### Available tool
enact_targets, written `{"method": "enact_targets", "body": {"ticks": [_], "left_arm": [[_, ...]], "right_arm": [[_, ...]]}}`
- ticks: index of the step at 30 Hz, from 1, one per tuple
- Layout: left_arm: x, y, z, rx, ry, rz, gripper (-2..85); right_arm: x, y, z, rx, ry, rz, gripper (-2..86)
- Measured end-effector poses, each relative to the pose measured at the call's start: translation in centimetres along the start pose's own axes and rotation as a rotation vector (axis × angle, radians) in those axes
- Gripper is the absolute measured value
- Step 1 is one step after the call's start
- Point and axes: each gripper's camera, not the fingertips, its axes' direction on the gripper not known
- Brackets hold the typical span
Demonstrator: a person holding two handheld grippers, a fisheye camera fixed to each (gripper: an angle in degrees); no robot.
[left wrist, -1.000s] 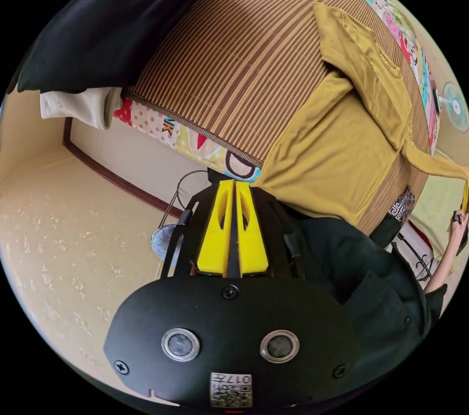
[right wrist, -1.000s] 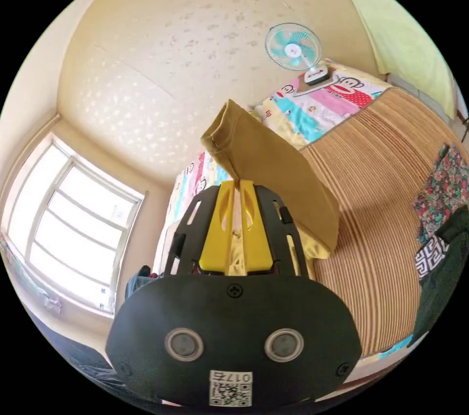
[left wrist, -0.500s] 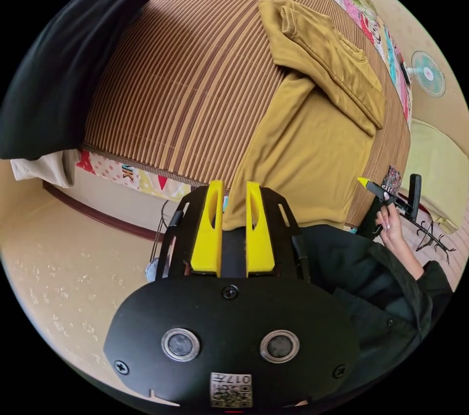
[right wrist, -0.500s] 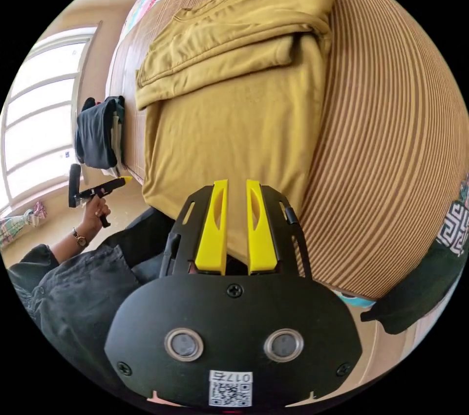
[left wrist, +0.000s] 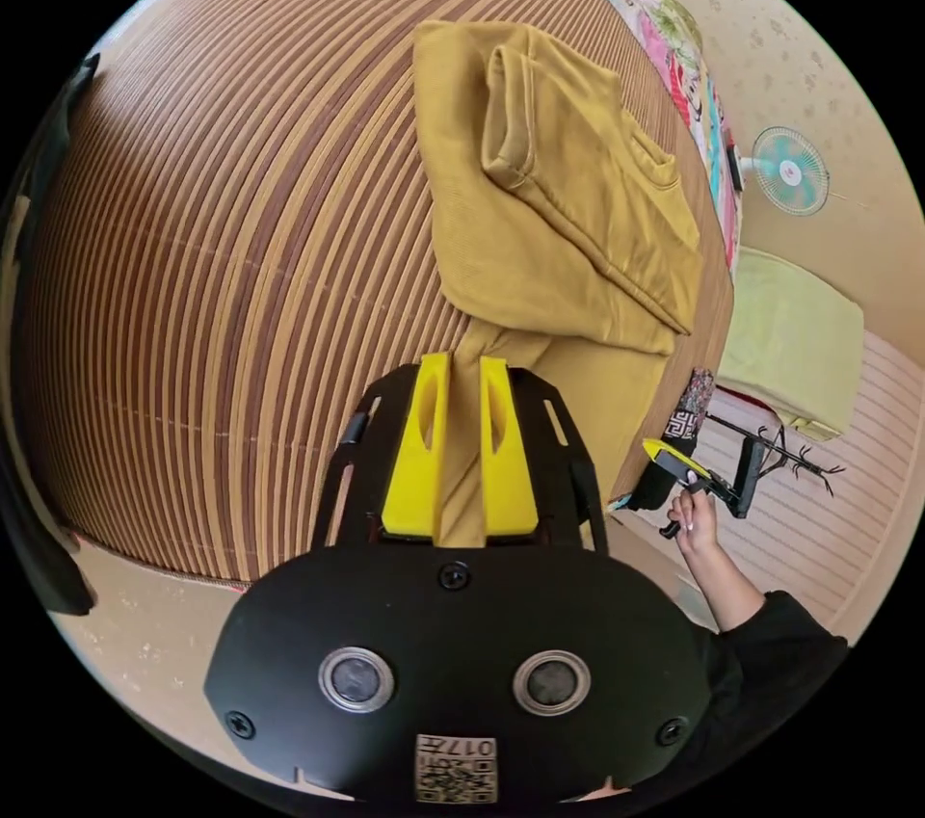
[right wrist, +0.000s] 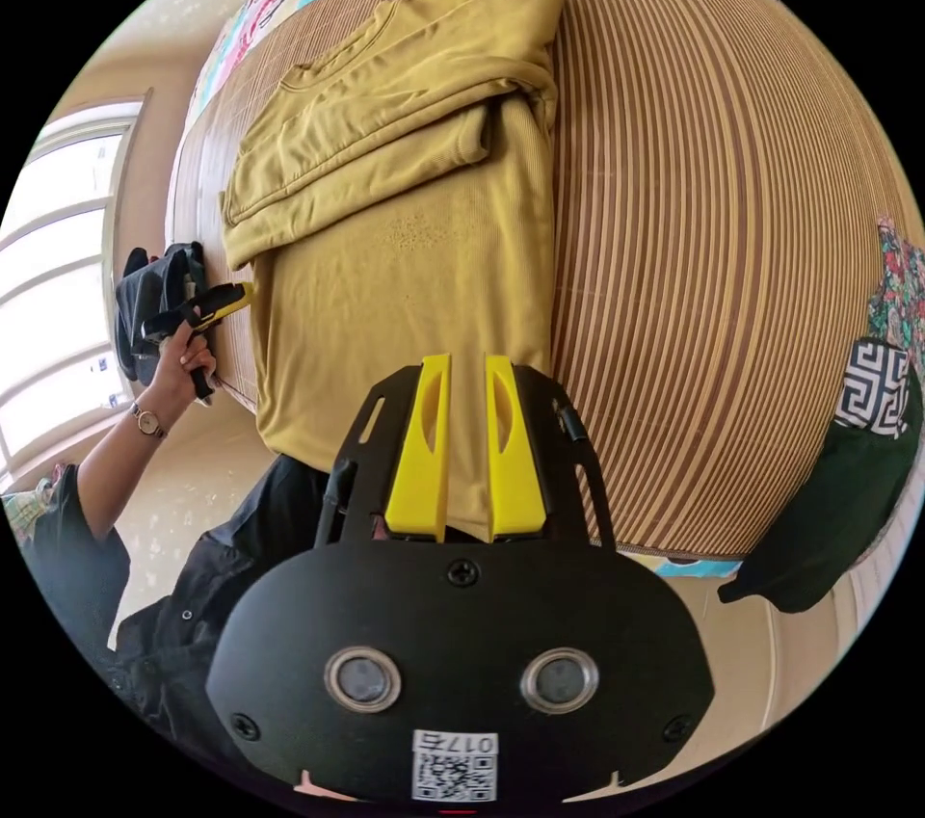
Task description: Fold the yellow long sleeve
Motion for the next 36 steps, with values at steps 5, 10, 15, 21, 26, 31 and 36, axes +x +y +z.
{"method": "enact_targets", "body": {"ticks": [5, 10, 15, 21, 26, 31, 36], "left_arm": [[-3.9, 2.4, -4.4, 0.152, 0.032, -0.083, 1.6], [-8.2, 6.5, -6.9, 0.204, 0.224, -0.166, 2.0], [-11.1, 11.6, -8.9, 0.148, 0.210, -0.102, 9.3], [-13.3, 18.5, -7.4, -0.118, 0.065, 0.037, 12.0], [-13.8, 20.4, -5.9, -0.223, 0.038, 0.104, 12.1], [-12.8, 18.2, -4.8, -0.303, 0.005, 0.190, 7.3], [-12.6, 17.6, -6.0, -0.415, 0.078, 0.264, 4.0]], "right_arm": [[-0.2, 0.8, 3.9, -0.163, 0.161, 0.058, 2.4], [0.5, 3.1, 2.5, -0.082, 0.098, 0.092, 3.5], [4.2, 8.0, -0.1, -0.022, 0.086, 0.121, 7.9], [10.1, 13.1, 0.8, -0.142, -0.084, 0.133, 11.4], [12.3, 15.7, 3.4, -0.274, -0.113, 0.104, 10.9], [13.9, 16.5, 4.3, -0.272, -0.133, 0.129, 5.5], [16.7, 19.3, 1.0, -0.269, -0.288, 0.039, 3.5]]}}
